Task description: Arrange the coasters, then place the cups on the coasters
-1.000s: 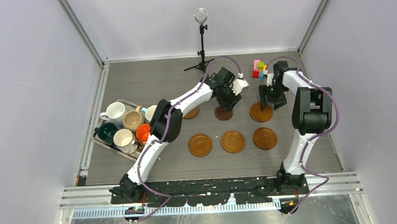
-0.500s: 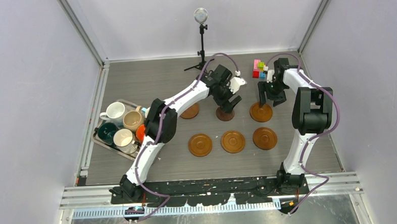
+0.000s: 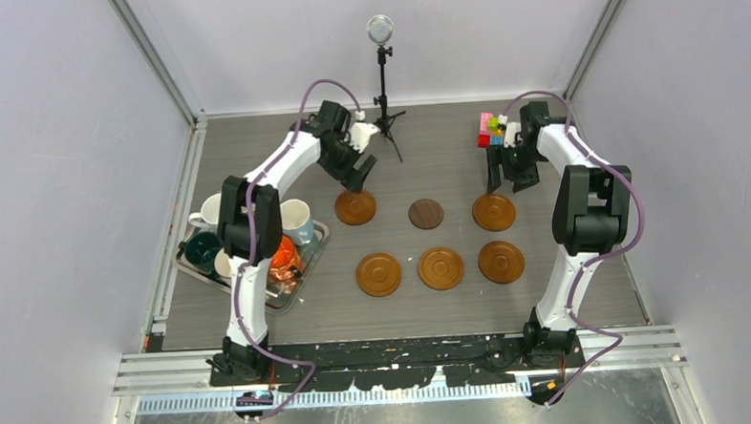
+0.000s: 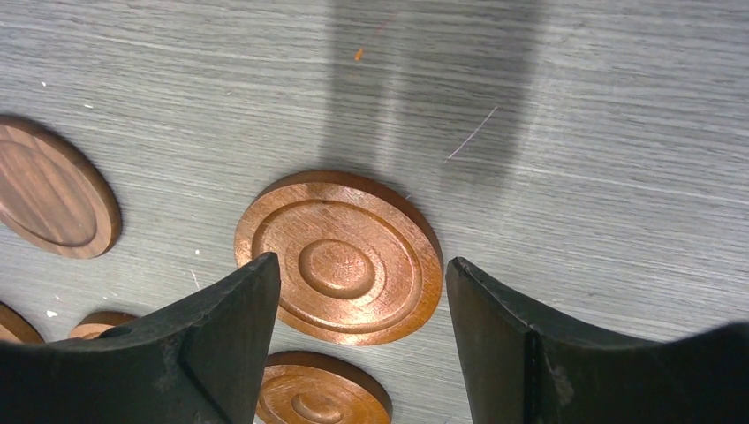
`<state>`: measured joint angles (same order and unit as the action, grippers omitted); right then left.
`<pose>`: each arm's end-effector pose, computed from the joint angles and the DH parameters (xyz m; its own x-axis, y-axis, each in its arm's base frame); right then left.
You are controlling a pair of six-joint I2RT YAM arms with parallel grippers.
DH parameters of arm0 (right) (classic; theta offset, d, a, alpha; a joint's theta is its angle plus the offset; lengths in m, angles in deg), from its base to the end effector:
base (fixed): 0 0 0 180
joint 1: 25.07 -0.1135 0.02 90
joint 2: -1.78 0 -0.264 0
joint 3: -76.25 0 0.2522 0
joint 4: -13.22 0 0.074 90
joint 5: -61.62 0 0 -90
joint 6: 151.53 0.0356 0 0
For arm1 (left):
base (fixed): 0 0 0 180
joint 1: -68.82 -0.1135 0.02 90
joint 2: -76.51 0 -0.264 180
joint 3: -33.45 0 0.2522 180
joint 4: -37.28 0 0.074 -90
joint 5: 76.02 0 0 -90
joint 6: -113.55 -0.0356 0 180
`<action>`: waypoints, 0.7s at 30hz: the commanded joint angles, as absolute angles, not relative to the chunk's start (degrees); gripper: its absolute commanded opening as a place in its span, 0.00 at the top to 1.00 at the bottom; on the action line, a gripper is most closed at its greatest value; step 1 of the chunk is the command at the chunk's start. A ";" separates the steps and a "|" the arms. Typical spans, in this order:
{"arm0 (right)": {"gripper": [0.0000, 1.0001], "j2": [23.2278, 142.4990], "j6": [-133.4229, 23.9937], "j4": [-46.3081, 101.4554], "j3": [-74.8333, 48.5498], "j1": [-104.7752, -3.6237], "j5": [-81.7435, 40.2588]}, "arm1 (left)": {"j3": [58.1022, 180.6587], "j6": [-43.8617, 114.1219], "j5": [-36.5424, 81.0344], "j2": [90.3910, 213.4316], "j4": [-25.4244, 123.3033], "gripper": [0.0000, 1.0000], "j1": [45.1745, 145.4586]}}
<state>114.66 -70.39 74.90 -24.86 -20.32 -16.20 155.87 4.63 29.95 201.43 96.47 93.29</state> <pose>0.3998 -0.0257 0.2010 -0.9471 -0.0724 -0.3126 -0.1263 0.9797 0.1560 0.4277 -0.2054 0.2237 -0.5904 0.6112 -0.5272 0.7489 0.6584 -0.0754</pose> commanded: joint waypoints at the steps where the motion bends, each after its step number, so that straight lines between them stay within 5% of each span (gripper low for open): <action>1: 0.26 113.00 -69.99 76.09 -27.43 -20.06 -14.24 | 155.51 -0.52 27.64 200.94 100.10 0.16 91.78; 21: 0.26 113.19 -69.35 76.65 -27.77 -20.06 -15.02 | 149.89 -3.46 27.52 203.29 97.70 0.35 96.11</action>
